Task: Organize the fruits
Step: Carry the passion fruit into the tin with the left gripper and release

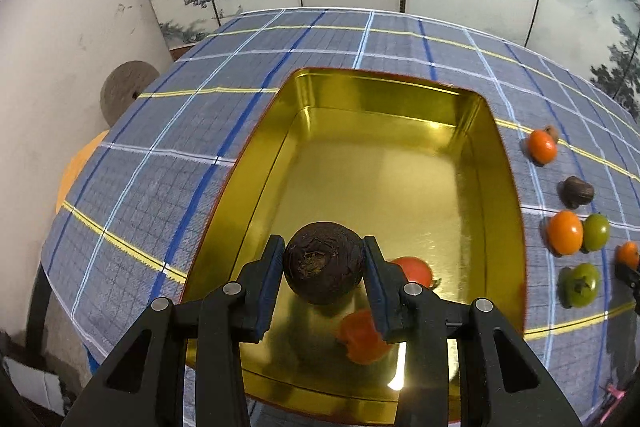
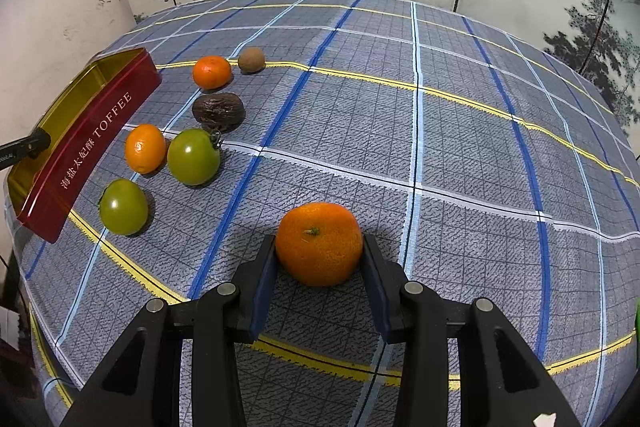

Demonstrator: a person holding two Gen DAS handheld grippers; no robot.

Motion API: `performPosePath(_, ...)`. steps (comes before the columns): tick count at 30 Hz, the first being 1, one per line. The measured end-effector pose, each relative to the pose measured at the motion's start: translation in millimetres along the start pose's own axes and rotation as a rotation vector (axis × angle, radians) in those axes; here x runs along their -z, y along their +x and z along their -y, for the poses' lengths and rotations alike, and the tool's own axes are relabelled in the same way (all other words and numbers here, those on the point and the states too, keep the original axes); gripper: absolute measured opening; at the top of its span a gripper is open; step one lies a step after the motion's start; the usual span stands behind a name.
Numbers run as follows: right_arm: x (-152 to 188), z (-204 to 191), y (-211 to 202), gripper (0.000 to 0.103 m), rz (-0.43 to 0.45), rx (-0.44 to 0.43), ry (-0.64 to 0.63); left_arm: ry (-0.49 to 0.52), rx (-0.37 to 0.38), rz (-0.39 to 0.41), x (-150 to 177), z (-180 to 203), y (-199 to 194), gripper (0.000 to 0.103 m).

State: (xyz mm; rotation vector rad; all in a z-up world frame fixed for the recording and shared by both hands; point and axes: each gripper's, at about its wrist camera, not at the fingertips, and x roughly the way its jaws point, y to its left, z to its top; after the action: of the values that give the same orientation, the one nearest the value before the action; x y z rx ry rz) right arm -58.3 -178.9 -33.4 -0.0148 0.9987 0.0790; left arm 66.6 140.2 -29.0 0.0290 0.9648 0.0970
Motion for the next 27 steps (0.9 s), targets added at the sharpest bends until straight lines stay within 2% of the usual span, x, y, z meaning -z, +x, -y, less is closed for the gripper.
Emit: performPosePath(27,-1.9,-0.1,1.8,0.038,-0.006,0.01,0.004,-0.004,-0.017,-0.051,11.2,-7.7,22.1,0.04)
